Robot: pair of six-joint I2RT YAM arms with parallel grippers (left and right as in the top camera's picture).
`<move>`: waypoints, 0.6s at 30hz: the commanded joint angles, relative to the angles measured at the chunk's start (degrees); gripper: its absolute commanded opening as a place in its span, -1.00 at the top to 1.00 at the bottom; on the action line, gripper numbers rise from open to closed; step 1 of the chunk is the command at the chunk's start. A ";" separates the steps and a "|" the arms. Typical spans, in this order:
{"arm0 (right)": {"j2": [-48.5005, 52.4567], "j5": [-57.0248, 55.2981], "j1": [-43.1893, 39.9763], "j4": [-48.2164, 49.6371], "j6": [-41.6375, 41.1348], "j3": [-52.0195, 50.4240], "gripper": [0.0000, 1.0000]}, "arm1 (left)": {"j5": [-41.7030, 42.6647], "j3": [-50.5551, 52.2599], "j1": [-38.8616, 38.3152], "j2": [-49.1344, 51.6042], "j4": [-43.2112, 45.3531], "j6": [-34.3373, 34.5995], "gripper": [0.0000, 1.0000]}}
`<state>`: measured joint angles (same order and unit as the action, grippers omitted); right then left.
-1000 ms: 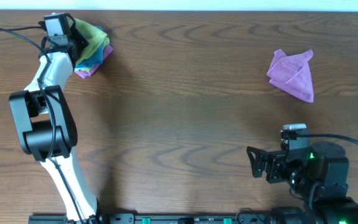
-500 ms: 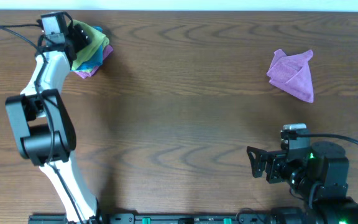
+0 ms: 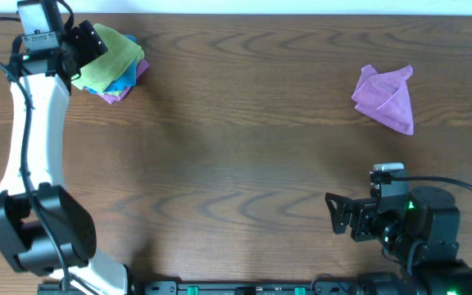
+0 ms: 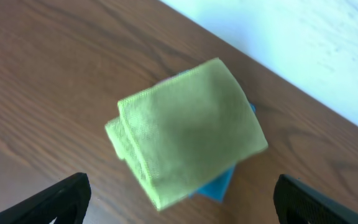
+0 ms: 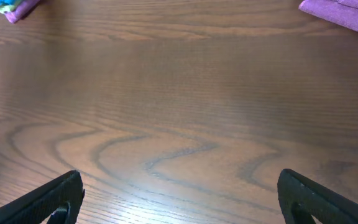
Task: Fold the cloth
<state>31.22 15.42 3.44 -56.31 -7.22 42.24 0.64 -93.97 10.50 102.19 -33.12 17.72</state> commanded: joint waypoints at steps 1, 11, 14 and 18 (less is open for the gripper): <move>-0.15 -0.20 -0.46 -0.07 -0.66 -0.37 -0.98 | 3.17 -1.07 0.39 -4.09 -2.58 -1.01 -0.91; -0.15 -0.20 -0.46 -0.07 -0.66 -0.37 -0.99 | 4.09 -1.05 0.35 -17.77 -22.71 -2.34 -0.91; -0.15 -0.20 -0.46 -0.07 -0.66 -0.37 -0.98 | 4.09 -1.03 0.31 -22.93 -27.98 -3.78 -0.90; -0.15 -0.20 -0.46 -0.07 -0.66 -0.37 -0.98 | 2.93 -1.01 0.31 -30.58 -34.29 -6.14 -0.90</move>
<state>31.22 15.42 3.44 -56.34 -7.22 42.24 4.51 -94.00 10.50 74.81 -66.00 14.04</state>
